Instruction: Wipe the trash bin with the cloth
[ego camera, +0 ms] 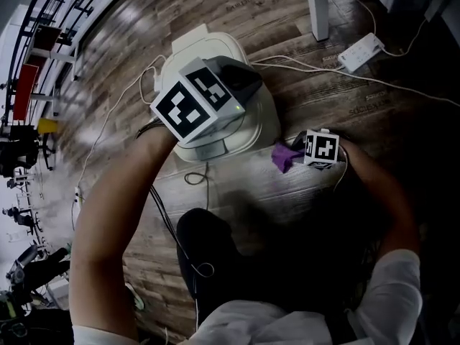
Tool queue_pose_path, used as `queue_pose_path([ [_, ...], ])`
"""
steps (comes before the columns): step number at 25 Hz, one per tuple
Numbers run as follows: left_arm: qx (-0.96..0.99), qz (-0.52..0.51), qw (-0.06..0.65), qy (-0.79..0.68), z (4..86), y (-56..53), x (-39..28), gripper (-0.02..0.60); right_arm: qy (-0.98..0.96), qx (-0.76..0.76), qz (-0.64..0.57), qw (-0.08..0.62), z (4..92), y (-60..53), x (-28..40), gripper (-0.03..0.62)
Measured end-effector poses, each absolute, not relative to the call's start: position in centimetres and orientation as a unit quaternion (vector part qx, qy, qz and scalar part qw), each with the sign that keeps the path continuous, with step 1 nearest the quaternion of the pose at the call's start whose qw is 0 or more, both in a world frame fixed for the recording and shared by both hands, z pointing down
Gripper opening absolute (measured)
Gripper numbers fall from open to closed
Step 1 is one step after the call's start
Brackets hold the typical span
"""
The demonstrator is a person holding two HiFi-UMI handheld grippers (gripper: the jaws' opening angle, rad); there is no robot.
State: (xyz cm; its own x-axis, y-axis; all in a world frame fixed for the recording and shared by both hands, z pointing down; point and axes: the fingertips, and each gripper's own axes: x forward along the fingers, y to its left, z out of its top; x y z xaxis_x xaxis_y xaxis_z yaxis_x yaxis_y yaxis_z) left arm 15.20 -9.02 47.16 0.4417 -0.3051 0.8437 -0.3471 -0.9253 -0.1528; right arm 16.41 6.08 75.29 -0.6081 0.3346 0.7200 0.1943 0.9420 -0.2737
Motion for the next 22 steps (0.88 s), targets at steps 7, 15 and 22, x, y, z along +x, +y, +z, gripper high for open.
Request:
queue_pose_path([
  [7, 0.851, 0.488, 0.019, -0.195, 47.0, -9.2, 15.4, 0.005, -0.898, 0.025, 0.123, 0.423, 75.6, -9.8, 18.1, 0.083],
  [15, 0.853, 0.483, 0.012, -0.199, 46.6, -9.2, 15.3, 0.005, -0.894, 0.215, 0.102, 0.38, 75.5, -20.0, 14.5, 0.083],
  [22, 0.852, 0.483, 0.012, -0.199, 46.6, -9.1, 15.3, 0.003, -0.888, 0.17, 0.05, 0.425, 78.2, -17.0, 10.3, 0.083],
])
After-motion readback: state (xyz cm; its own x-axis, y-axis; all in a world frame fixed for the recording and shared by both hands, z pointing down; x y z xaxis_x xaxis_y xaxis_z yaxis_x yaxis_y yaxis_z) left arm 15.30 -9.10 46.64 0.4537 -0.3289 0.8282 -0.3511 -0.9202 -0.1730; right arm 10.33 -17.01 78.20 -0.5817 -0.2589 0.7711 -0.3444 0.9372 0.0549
